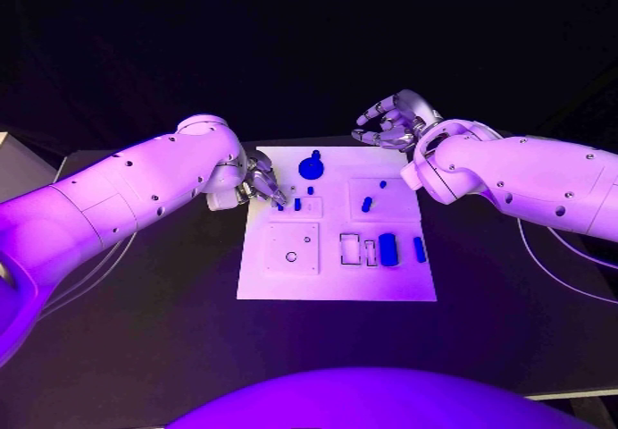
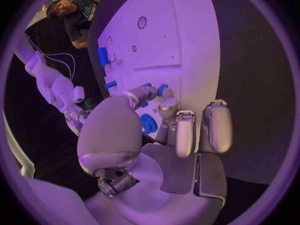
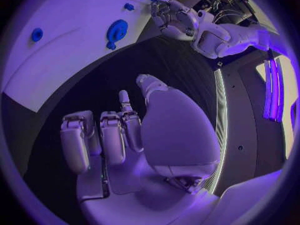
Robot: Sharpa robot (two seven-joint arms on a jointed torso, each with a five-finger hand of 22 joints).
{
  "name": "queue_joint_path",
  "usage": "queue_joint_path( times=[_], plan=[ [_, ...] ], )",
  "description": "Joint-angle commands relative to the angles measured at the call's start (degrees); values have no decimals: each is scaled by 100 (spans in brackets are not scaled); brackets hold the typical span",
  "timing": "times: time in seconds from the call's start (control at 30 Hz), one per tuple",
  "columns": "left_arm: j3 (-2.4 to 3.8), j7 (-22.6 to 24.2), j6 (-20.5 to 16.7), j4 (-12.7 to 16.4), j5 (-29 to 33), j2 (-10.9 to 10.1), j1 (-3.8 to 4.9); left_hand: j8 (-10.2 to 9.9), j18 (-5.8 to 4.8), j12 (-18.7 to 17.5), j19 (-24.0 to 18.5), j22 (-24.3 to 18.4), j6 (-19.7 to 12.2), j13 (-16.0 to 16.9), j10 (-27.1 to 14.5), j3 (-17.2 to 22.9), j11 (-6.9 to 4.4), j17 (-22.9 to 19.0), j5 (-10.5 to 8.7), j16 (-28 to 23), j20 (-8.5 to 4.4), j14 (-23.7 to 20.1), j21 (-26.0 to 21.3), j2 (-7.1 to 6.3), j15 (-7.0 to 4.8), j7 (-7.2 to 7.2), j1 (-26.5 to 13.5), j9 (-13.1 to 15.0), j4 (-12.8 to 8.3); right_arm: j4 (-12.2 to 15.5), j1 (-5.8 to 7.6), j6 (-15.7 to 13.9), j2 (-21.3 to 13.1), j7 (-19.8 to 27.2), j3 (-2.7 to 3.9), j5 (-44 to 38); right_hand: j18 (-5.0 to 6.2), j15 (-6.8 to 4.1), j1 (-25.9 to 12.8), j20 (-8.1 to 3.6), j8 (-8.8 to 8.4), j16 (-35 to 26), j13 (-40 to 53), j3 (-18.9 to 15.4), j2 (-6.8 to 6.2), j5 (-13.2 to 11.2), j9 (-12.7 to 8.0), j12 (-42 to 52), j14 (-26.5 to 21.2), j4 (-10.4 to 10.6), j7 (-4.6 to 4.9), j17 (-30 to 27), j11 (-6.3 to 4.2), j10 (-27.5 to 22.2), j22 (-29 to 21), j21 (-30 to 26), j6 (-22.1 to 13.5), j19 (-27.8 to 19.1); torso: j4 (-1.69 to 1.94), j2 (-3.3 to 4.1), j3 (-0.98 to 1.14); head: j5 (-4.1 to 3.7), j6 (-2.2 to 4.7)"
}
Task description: Assemble the parts on the task board
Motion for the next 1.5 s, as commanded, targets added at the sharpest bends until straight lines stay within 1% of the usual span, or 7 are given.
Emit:
queue_joint_path(
  times=[0.03, 0.27, 0.4, 0.6, 1.0, 1.2, 1.5],
  plan=[
    [-36, -53, 56, 37, -39, 3, -75, -24, -48, -10, -1, 160, -46, -5, 2, 358, -25, 1411, -10, 8, -38, 570, -20, 2, -30, -84, -46, -2, -389, 11, -1, 29, -5, 48, 3, -48, -38, -44, -43, -42, 20, -22, 1133, 44, -16, 36, 7, 12, 542, 0, -5, 1289, -45, 186, 1509, 25, -30, 600, -2, 4, 1, -5, 1],
    [-36, -73, 22, 69, -103, -31, -83, -39, -46, -8, -7, 148, -28, 1, -1, 306, -28, 1405, -29, 5, -44, 568, -29, -13, -36, -86, -43, -16, -372, 11, -1, 27, -13, 49, 3, -48, -38, -44, -43, -42, 20, -22, 1133, 44, -16, 36, 7, 12, 542, 0, -5, 1289, -45, 186, 1509, 25, -30, 600, -3, 3, -2, -3, 1],
    [-36, -92, -19, 78, -146, -42, -87, -93, -48, 2, 0, 149, 36, 16, -3, 66, -27, 1398, -129, 1, -52, 566, -38, -38, -38, -85, -98, -65, -246, 13, -1, 25, -16, 51, 3, -48, -38, -44, -43, -42, 20, -22, 1133, 44, -16, 36, 7, 12, 542, 0, -5, 1289, -45, 186, 1509, 25, -30, 600, 0, 4, -3, -9, 1],
    [-36, -121, -64, 82, -193, -56, -90, -198, -50, 3, 16, 151, 112, 35, -19, -388, -16, 1403, -874, 3, -49, 568, -56, -28, -31, -72, -73, -135, 41, 12, -1, 20, -16, 54, 3, -48, -38, -44, -43, -42, 20, -22, 1133, 44, -16, 36, 7, 12, 542, 0, -5, 1289, -45, 186, 1509, 25, -30, 600, -6, 3, -2, -8, 1],
    [-35, -171, -133, 99, -279, -97, -93, -208, -53, 4, 31, 166, 132, 38, -18, -524, -11, 1414, -1066, 8, -45, 572, -52, -56, -26, -66, -67, -135, 166, 12, -1, 16, -21, 58, 3, -48, -38, -44, -43, -42, 20, -22, 1133, 44, -16, 36, 7, 12, 542, 0, -5, 1289, -45, 186, 1509, 25, -30, 600, -3, 4, 0, -15, 1],
    [-34, -185, -162, 117, -306, -129, -94, -202, -55, 11, 41, 176, 145, 47, -11, -616, -12, 1422, -1232, 12, -44, 575, -51, -63, -26, -68, -35, -124, 257, 11, -2, 15, -26, 57, 3, -48, -38, -44, -43, -42, 20, -22, 1133, 44, -16, 36, 7, 12, 542, 0, -5, 1289, -45, 186, 1509, 25, -30, 600, -10, 5, 2, -18, 1],
    [-29, -196, -198, 206, -317, -222, -94, -182, -59, 17, 58, 194, 157, 52, -2, -794, -11, 1431, -1555, 17, -46, 578, -47, -90, -27, -68, 12, -96, 433, 16, -2, 16, -40, 57, 3, -48, -38, -44, -43, -42, 20, -22, 1133, 44, -16, 36, 7, 12, 542, 0, -5, 1289, -45, 186, 1509, 25, -30, 600, 4, -2, 0, -27, 1]
  ],
)
